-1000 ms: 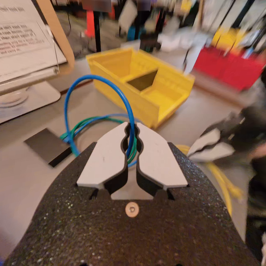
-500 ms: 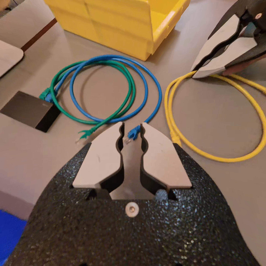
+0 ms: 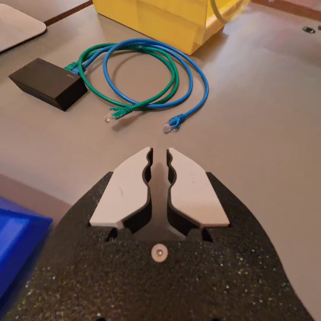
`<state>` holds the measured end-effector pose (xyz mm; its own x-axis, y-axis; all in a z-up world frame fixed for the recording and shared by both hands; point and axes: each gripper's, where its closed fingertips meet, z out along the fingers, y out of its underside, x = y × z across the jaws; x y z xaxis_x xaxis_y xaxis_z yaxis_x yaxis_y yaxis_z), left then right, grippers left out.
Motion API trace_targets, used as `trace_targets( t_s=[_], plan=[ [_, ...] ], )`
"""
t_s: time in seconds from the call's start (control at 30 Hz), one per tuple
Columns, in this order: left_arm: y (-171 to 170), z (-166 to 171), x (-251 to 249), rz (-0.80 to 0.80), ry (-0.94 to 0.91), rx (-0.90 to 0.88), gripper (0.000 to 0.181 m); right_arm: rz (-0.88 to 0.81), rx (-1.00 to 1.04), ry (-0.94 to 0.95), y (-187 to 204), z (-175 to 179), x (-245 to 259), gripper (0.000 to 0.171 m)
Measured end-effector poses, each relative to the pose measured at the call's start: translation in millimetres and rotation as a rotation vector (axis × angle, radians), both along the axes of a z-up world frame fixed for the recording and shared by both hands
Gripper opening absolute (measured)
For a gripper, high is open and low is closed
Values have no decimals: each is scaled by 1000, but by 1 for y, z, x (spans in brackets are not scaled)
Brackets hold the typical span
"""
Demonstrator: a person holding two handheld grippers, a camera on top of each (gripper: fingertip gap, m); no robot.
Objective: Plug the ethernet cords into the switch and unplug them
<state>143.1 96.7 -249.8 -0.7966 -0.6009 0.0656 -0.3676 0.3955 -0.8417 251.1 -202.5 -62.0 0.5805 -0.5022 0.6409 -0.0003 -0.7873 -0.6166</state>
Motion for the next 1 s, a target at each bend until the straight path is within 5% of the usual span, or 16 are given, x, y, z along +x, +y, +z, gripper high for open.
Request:
trace_targets(
  t_s=[0.03,0.17,0.33,0.43,0.77,1.0],
  plan=[
    [0,0,0,-1,-20,9,14,-6,37,-71,-4,15,14,6],
    [-3,0,-6,-43,-32,19,14,-59,192,-252,-32,32,57,6],
    [-2,2,-6,-36,-38,0,14,-221,351,-405,-75,4,74,6],
    [-1,3,-5,-28,-24,-16,14,-129,387,-363,-70,-25,62,6],
    [-1,-1,-5,-28,-16,7,14,-77,86,-239,-76,-64,60,6],
    [-3,-8,-5,-31,-2,57,14,-224,-162,-211,-93,-84,83,13]
  ],
)
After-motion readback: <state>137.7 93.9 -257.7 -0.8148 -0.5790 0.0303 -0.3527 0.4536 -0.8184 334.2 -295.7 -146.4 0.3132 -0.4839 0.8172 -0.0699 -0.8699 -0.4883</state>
